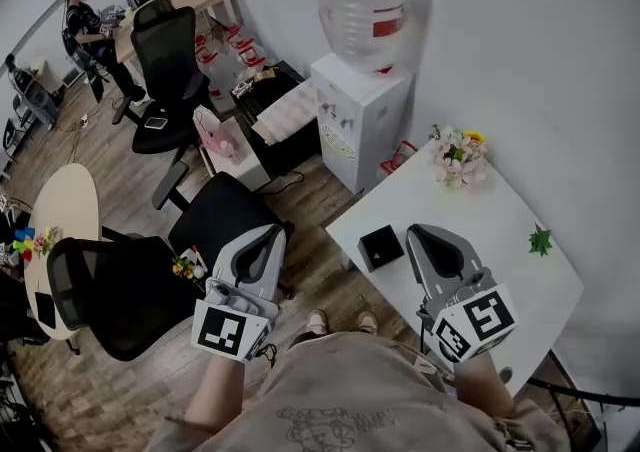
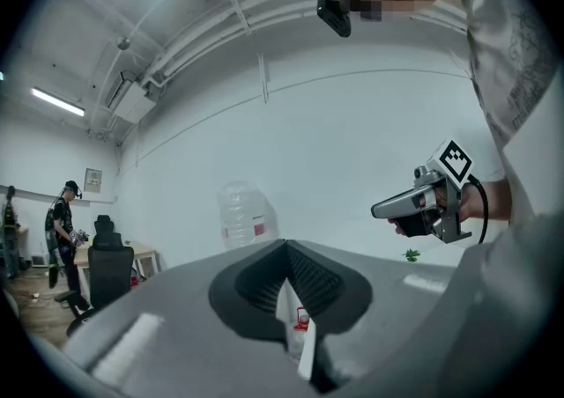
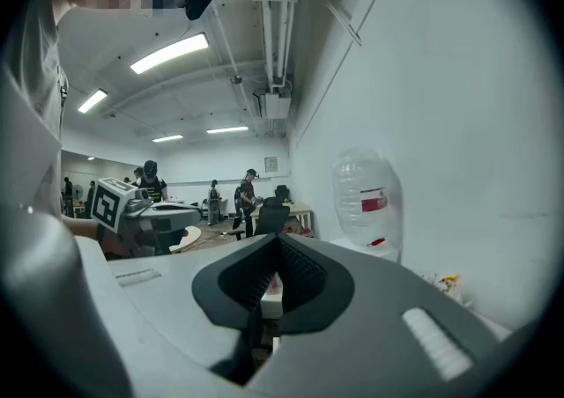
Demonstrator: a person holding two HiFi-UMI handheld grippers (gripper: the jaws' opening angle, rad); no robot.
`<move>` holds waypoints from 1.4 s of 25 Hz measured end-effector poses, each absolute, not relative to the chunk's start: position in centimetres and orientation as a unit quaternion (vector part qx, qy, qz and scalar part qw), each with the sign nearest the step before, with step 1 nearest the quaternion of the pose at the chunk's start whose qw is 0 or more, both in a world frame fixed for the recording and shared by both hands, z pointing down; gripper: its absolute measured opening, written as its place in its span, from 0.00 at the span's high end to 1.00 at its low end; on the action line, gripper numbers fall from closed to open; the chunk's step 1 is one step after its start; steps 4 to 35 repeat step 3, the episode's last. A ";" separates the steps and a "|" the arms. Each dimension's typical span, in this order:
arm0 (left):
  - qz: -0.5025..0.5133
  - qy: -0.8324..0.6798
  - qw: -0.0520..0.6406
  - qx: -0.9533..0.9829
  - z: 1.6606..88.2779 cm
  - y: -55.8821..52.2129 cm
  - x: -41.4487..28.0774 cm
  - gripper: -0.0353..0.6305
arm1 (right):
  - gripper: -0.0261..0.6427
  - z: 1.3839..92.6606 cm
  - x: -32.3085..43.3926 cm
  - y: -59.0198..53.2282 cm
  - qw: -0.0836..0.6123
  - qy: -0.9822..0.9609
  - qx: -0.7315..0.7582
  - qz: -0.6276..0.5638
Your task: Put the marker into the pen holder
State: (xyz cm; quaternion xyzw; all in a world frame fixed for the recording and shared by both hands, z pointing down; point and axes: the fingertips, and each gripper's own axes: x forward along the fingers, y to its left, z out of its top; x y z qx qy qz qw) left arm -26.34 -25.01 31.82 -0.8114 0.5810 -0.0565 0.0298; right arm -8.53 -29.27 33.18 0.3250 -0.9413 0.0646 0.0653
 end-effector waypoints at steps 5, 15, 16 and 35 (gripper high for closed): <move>-0.058 0.587 0.031 -0.807 31.4 -25.1 -26.9 0.95 | 0.92 33.3 -8.7 -29.6 0.066 -0.940 0.326 0.071; -0.058 0.587 0.031 -0.807 31.4 -25.1 -26.9 0.95 | 0.92 33.3 -8.7 -29.6 0.066 -0.940 0.326 0.071; -0.058 0.587 0.031 -0.807 31.4 -25.1 -26.9 0.95 | 0.92 33.3 -8.7 -29.6 0.066 -0.940 0.326 0.071; -0.058 0.587 0.031 -0.807 31.4 -25.1 -26.9 0.95 | 0.92 33.3 -8.7 -29.6 0.066 -0.940 0.326 0.071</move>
